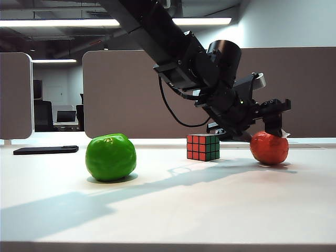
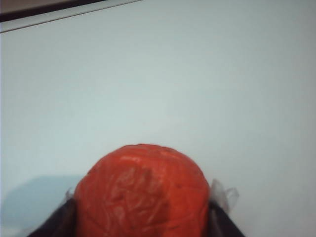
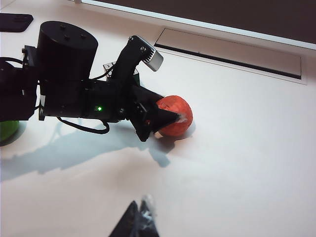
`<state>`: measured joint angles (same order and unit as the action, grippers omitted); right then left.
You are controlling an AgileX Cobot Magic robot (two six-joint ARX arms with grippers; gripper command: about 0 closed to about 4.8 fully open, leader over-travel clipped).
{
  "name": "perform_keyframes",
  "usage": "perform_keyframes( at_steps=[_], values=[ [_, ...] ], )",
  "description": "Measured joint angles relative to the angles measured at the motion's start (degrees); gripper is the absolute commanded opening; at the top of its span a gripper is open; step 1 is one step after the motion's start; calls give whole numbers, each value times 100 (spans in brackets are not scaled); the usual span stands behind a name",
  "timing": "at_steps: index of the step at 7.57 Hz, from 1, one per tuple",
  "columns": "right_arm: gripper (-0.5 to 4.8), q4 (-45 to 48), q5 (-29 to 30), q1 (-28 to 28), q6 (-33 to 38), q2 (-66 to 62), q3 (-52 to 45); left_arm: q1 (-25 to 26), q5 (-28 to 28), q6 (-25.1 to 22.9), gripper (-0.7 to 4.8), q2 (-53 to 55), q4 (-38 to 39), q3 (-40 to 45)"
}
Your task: Move all the fruits on the tabletop near the face of the Rubik's cube that has the color most similar to each fruit.
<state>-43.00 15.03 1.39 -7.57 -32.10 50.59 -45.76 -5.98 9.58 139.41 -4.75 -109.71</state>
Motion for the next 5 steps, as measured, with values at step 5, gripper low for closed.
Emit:
perform_keyframes(
  at_steps=[5],
  values=[
    [-1,-105,-4,-2,0,2,0,-4,85,188,306,-225,758,-9]
  ],
)
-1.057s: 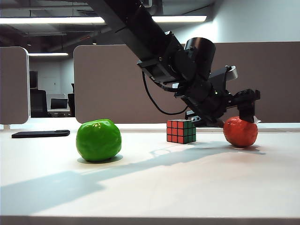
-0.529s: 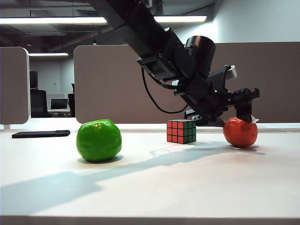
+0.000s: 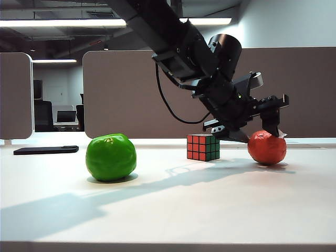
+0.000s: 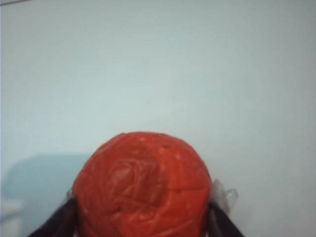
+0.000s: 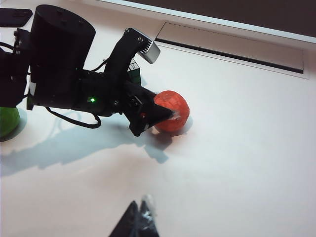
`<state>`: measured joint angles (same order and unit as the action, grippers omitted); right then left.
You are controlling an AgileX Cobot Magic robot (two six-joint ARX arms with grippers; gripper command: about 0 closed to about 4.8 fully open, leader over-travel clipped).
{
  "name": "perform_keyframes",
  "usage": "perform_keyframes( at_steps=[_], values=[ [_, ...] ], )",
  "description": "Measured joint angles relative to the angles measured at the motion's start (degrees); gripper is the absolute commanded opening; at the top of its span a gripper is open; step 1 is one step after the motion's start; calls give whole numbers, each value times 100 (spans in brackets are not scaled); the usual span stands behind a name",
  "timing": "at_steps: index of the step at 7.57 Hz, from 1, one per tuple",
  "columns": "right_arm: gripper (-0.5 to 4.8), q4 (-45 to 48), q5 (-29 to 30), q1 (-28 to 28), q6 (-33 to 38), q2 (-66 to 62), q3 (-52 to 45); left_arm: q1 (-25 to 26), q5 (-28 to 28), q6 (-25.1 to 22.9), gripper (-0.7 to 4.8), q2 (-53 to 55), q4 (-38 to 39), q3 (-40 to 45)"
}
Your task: Move all the fruits on the tabletop near the face of the Rubik's cube that has the color most similar to each fruit.
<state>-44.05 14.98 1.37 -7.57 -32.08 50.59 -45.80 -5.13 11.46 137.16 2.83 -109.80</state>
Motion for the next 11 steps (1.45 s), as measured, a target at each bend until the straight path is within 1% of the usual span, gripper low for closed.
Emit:
perform_keyframes(
  at_steps=[1,3,4,5,6,7,8,9,10,11],
  values=[
    [-1,0,0,0,0,-2,0,0,22,0,301,-61,199,0],
    [-1,0,0,-2,-2,26,0,33,201,-2,276,-205,1681,57],
    [-1,2,-48,-2,0,79,0,63,227,-35,276,-514,2354,96],
    [-1,0,-90,-2,0,79,0,63,227,-81,277,-595,2227,96],
    [-1,0,-114,-2,-2,81,0,63,227,-140,383,-671,2065,94],
    [-1,0,-153,-2,0,81,0,94,-83,-310,409,-750,527,66],
    [-1,0,-179,-2,-2,83,0,155,107,-417,440,-575,-452,57],
    [-1,0,-197,-2,0,83,-2,389,142,-459,479,-378,-745,52],
    [-1,2,-212,0,-2,79,-9,535,118,-459,479,-264,-1001,50],
    [-1,2,-216,0,-2,76,-35,603,-44,-481,479,-151,-1095,-85]
  ],
)
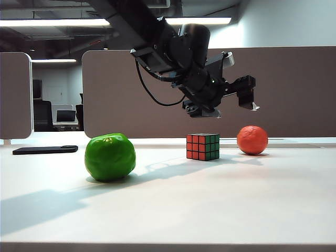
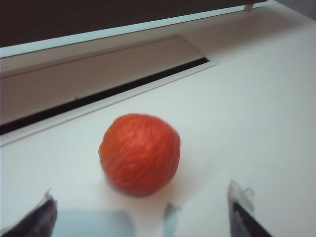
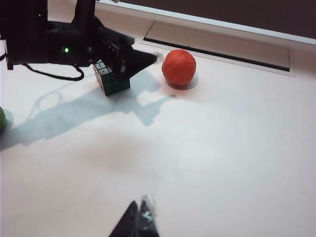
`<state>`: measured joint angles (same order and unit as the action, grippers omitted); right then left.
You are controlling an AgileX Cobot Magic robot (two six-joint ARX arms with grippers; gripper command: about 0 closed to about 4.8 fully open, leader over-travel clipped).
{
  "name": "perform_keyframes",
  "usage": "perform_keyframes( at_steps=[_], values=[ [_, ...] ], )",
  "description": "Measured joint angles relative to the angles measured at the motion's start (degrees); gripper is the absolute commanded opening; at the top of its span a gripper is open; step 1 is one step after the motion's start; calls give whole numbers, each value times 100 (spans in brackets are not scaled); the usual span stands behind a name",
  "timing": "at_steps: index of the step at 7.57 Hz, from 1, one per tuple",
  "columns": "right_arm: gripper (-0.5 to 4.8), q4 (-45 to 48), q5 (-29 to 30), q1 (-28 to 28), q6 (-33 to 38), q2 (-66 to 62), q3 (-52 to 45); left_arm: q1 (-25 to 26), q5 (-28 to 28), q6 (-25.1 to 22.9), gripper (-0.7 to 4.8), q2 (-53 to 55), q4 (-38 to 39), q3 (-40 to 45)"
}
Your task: Move all the fruits on the tabletop near the face of the Rubik's cube that has the color most similar to each fruit.
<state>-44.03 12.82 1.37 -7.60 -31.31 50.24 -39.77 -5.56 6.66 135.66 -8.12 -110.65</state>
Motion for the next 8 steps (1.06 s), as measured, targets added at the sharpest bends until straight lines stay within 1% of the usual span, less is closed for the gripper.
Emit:
perform_keyframes(
  at_steps=[1,2,3,4,5,6,8],
  values=[
    [-1,4,0,0,2,0,-26,15,-63,-37,479,94,-35,-131],
    [-1,4,0,0,0,0,-107,37,-199,-192,479,293,-76,-452],
    [-1,-9,0,2,2,0,-269,33,-295,-299,479,782,59,-1370],
    [-1,0,0,2,2,2,-275,35,-297,-299,479,1113,345,-1729],
    [-1,0,0,2,2,2,-275,42,-129,-413,479,1220,407,-1725],
    [-1,0,2,2,0,2,-275,66,-116,-433,479,1224,407,-1722],
    [-1,-2,0,4,0,4,-275,286,11,-448,479,1333,317,-1788]
  ],
)
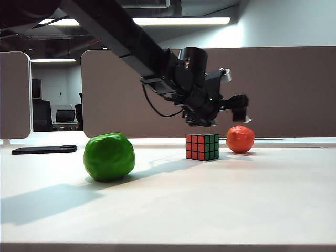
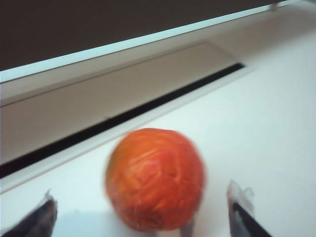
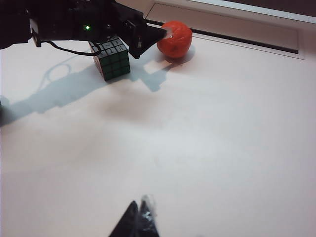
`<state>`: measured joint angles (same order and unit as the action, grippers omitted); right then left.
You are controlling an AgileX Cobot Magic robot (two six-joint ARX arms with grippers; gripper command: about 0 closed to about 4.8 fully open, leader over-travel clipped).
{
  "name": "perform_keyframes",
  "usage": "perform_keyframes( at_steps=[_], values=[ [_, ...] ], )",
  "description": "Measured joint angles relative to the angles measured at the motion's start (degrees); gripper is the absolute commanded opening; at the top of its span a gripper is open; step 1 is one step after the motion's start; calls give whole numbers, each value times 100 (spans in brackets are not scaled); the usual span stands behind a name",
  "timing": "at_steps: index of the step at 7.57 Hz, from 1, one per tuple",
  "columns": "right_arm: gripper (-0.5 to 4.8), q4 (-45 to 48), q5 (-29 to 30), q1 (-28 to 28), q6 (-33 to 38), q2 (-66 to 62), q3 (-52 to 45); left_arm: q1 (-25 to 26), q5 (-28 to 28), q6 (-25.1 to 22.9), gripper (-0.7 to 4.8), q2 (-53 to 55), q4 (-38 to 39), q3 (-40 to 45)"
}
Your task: Move all the fruits on the tabletop near the face of the Rubik's cube that has the color most similar to each fruit.
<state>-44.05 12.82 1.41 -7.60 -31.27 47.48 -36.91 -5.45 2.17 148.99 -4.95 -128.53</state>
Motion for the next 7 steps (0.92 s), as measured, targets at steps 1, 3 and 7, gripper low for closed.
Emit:
perform_keyframes(
  at_steps=[1,3,7],
  values=[
    [-1,0,0,0,2,-2,0,35,0,0,479,28,-4,0],
    [-1,2,0,0,0,0,0,15,-107,0,479,28,-83,0],
    [-1,2,0,0,0,-2,-2,-170,-385,83,479,304,-507,-50]
  ],
)
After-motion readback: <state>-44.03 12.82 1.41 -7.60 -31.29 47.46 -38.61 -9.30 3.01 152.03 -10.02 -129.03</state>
